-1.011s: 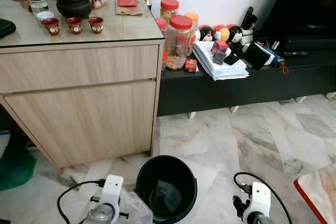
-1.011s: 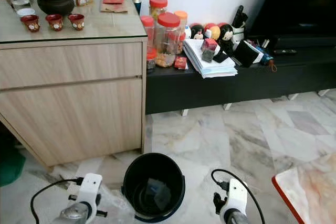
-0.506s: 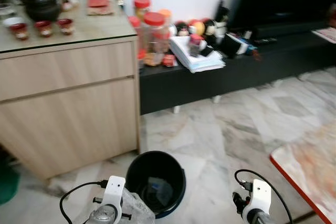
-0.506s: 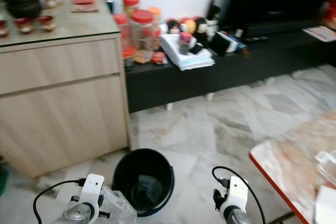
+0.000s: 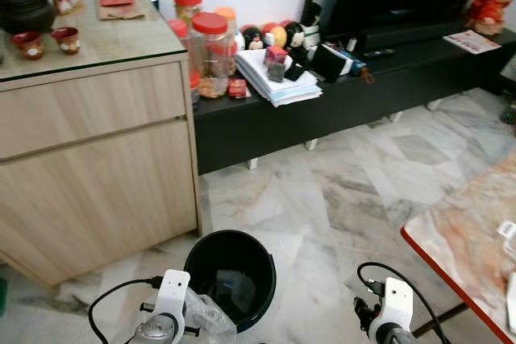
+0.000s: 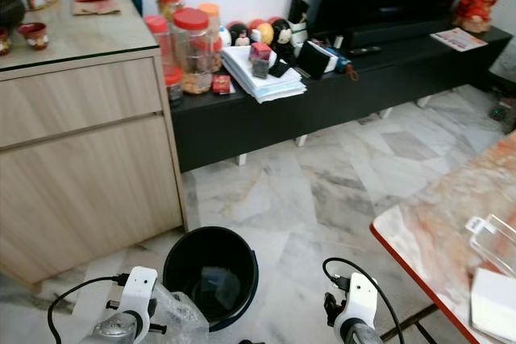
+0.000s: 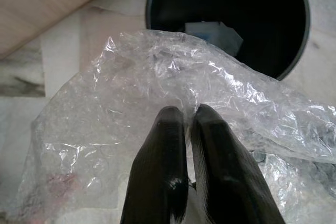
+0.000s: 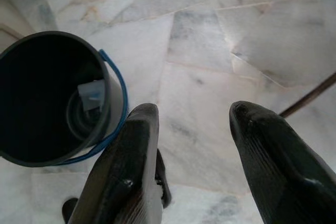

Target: Picking trash to rubbish bin

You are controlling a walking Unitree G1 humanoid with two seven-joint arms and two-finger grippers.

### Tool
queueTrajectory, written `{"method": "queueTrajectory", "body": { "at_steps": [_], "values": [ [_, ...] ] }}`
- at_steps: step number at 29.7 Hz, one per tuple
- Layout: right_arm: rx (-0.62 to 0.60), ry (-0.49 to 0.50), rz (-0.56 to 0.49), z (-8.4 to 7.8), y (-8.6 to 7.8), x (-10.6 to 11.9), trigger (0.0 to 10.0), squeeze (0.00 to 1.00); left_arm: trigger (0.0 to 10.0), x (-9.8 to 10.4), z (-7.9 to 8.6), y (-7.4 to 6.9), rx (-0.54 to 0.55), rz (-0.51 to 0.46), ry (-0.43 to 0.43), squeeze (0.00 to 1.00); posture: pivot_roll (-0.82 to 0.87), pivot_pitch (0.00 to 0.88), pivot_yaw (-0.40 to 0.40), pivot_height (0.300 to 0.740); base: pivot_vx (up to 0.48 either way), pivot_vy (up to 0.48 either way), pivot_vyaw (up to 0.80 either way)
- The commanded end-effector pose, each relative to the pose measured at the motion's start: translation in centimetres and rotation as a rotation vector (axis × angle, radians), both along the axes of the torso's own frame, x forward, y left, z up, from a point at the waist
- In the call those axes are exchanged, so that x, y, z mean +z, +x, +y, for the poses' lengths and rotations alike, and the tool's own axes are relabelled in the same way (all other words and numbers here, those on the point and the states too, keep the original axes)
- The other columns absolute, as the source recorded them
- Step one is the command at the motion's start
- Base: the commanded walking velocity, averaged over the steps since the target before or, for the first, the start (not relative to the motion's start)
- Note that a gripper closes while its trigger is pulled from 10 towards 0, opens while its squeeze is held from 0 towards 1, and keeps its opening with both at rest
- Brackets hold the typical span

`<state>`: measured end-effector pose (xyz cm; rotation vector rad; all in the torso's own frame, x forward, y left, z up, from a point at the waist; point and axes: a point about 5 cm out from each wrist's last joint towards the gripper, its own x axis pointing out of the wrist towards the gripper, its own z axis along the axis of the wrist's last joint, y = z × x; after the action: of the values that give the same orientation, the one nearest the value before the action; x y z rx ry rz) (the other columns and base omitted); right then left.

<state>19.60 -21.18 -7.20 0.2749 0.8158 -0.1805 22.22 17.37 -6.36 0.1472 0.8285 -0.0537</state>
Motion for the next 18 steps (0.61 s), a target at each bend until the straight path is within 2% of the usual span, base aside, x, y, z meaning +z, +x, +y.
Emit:
{"method": "queueTrajectory", "body": {
  "at_steps": [1, 5, 18],
  "values": [
    [-0.016, -0.008, -0.009, -0.46, 0.11, 0.16, 10.0, 0.0, 10.0, -0.22, -0.36, -0.32, 0.004, 0.006, -0.005, 0.0, 0.02, 0.074, -0.118, 0.74, 0.262, 0.0, 0.0],
    [-0.019, -0.005, -0.011, -0.49, 0.08, 0.16, 10.0, 0.0, 10.0, -0.22, -0.36, -0.31, 0.006, 0.006, -0.005, 0.0, 0.02, 0.074, -0.119, 0.74, 0.28, 0.0, -0.73],
    [-0.015, -0.008, -0.022, -0.6, 0.16, 0.25, 10.0, 0.0, 10.0, -0.25, -0.41, -0.36, 0.004, 0.007, -0.006, 0.0, 0.02, 0.072, -0.121, 0.74, 0.286, 0.0, 0.0]
  ]
}}
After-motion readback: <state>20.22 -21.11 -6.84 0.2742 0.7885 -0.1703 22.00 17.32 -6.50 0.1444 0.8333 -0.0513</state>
